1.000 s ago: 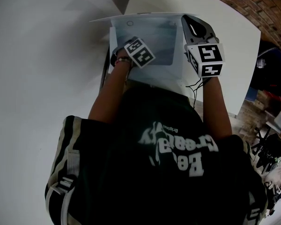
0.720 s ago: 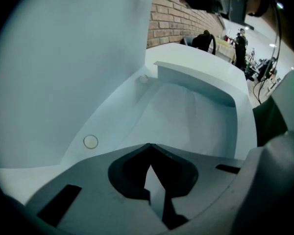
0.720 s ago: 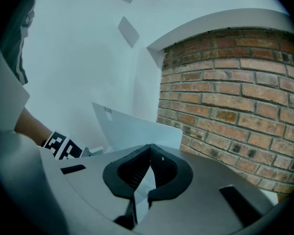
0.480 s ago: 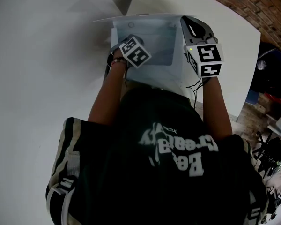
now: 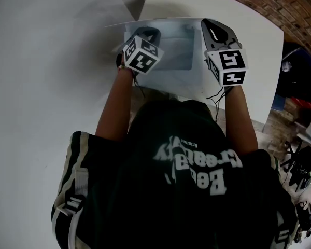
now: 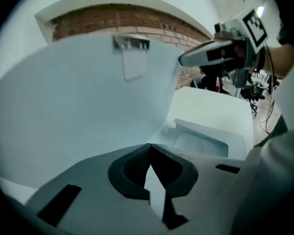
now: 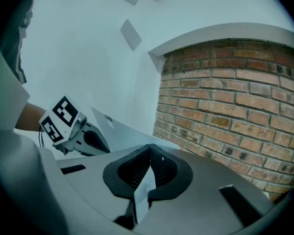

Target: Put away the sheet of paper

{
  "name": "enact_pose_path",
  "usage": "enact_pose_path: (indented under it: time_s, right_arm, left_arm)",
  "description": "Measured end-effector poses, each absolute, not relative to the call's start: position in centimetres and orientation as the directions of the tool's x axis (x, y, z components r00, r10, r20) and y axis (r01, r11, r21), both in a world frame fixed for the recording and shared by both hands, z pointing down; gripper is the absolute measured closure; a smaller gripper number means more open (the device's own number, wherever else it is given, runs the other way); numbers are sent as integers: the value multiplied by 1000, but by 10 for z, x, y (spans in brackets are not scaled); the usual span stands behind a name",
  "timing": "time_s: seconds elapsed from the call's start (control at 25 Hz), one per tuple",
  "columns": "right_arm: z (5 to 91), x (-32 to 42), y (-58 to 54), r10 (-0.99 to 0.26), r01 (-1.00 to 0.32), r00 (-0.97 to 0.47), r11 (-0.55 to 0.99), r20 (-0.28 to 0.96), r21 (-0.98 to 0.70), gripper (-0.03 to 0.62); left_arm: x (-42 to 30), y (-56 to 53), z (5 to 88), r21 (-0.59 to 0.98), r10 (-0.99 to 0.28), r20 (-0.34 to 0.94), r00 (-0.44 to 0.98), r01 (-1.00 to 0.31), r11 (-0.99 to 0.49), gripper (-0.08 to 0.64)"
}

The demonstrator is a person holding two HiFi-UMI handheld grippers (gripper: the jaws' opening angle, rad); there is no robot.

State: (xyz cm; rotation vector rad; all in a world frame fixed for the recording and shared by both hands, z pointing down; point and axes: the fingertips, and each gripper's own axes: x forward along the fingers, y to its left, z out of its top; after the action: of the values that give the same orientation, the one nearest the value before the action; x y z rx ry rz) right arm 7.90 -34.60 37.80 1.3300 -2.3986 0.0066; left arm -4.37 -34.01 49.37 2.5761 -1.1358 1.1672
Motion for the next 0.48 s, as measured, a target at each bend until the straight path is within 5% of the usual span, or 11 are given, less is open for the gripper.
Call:
enact_pose_path:
  time_s: [0.48]
  right_arm:
    - [358, 60, -305, -858, -860, -398, 472, 324, 194, 598]
  left_arm:
    - [-65, -334, 410, -227, -741, 433, 514, -733, -641, 558]
